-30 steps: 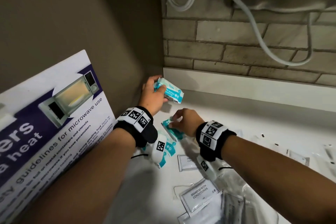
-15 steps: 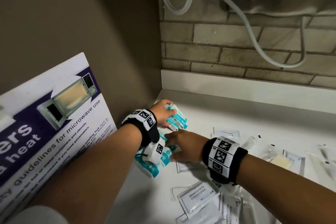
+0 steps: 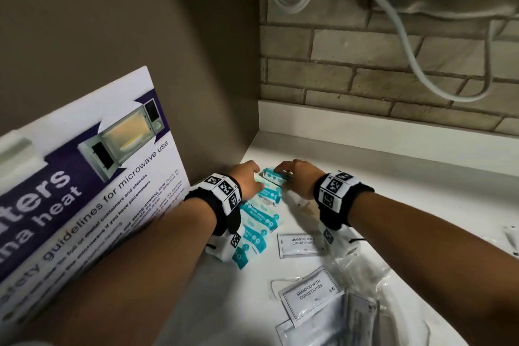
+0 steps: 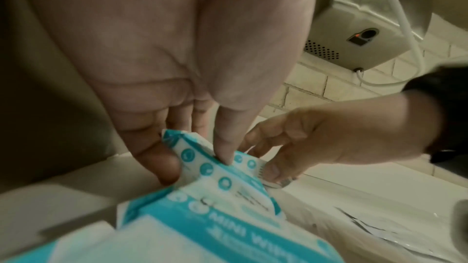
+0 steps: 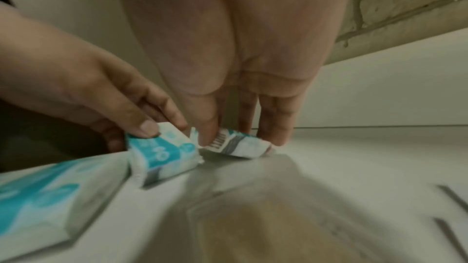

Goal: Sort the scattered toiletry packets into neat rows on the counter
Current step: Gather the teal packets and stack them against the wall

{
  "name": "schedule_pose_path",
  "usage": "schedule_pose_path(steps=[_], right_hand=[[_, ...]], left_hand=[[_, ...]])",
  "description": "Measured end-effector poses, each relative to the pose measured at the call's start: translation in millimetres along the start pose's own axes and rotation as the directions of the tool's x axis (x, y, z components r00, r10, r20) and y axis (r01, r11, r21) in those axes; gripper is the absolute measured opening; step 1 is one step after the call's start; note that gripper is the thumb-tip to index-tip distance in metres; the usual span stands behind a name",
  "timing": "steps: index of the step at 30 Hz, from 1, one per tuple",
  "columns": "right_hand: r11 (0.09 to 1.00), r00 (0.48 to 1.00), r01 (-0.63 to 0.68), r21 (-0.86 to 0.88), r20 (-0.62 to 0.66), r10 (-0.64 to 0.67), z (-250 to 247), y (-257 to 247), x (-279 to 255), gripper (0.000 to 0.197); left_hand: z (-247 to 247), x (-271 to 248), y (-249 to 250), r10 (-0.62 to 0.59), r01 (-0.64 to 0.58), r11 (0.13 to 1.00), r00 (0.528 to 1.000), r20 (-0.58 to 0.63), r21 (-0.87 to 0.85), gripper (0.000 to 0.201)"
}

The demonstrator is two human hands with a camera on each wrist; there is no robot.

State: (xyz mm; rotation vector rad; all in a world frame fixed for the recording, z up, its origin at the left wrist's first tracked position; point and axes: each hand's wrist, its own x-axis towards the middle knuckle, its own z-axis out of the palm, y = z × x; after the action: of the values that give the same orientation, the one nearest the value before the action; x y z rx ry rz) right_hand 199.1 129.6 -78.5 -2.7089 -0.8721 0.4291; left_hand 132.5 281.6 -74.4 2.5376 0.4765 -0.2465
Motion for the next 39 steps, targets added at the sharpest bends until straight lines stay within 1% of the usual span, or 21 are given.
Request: schedule_pose_path(steps=[2,4,8,10,13,15,16,18,20,22,23,26,29,31,32,34,35,39], right_hand=[[1.0,1.0,-0.012,0.006,-0.013,0.012,-1,2,7,0.046],[1.0,1.0,-0.001,-0.003,-0.002,0.001,-2,1,11,0.047],[0.993,0.992,0.117,-0.002,0.05,-0.117,0,-5,11,0.036],[0.983,0.983,0.179,-0.05,0.049,-0.177,4,-6,7,0.037],[0.959,0.976,0.216,-0.182,0.082,-0.204,13,-4,2,0.041],[0.947,0.973,0.229,-0.225,0.09,-0.214,18,-3,-1,0.03],[0.947,0.973,0.229,-0.225,0.081,-0.216,20,-3,-2,0.026],[0.949,0.973,0.228,-0.219,0.063,-0.22,20,-4,-6,0.028],[0.952,0.975,0.223,-0.209,0.04,-0.22,18,-8,-9,0.037],[0.969,0.98,0.198,-0.146,0.001,-0.199,16,-10,-8,0.046],[0.974,0.981,0.191,-0.122,-0.014,-0.195,17,-11,-7,0.047],[0.975,0.981,0.192,-0.114,-0.011,-0.194,21,-14,-1,0.033],[0.967,0.973,0.23,-0.111,-0.002,-0.232,21,-18,9,0.028],[0.958,0.965,0.262,-0.116,0.019,-0.262,20,-21,18,0.029],[0.954,0.961,0.275,-0.116,0.031,-0.274,20,-24,23,0.029],[0.946,0.953,0.302,-0.116,0.022,-0.301,20,-30,31,0.029],[0.944,0.95,0.312,-0.109,0.004,-0.313,20,-32,35,0.03],[0.955,0.96,0.277,-0.105,-0.015,-0.28,18,-33,47,0.038]], left_hand=[[2,-5,-1,0.001,0.0,0.999,1.0,0.021,-0.035,0.044],[2,-9,1,0.012,-0.01,0.999,0.999,0.033,-0.037,0.046],[0,-21,6,0.088,-0.091,0.993,0.995,0.042,0.08,0.052],[1,-29,6,0.126,-0.131,0.984,0.991,0.054,0.123,0.055],[6,-43,4,0.121,-0.147,0.962,0.985,0.127,0.229,0.068],[12,-51,0,0.112,-0.149,0.952,0.982,0.15,0.267,0.081],[13,-55,-2,0.115,-0.153,0.95,0.982,0.153,0.273,0.083],[17,-61,-6,0.123,-0.163,0.943,0.981,0.151,0.29,0.079],[18,-67,-8,0.125,-0.168,0.933,0.981,0.149,0.32,0.074],[18,-69,-8,0.123,-0.167,0.929,0.981,0.148,0.329,0.073],[19,-69,-8,0.115,-0.156,0.932,0.983,0.14,0.327,0.073],[21,-70,-9,0.08,-0.104,0.936,0.993,0.084,0.338,0.068],[24,-65,-10,0.05,-0.057,0.939,0.998,0.031,0.34,0.058],[24,-60,-12,0.059,-0.059,0.927,0.998,0.011,0.37,0.056],[23,-58,-13,0.068,-0.067,0.916,0.998,0.012,0.396,0.058],[23,-54,-14,0.101,-0.101,0.884,0.995,0.024,0.457,0.063],[22,-51,-15,0.118,-0.116,0.871,0.993,0.025,0.477,0.062],[19,-45,-13,0.129,-0.123,0.866,0.991,0.021,0.485,0.046]])
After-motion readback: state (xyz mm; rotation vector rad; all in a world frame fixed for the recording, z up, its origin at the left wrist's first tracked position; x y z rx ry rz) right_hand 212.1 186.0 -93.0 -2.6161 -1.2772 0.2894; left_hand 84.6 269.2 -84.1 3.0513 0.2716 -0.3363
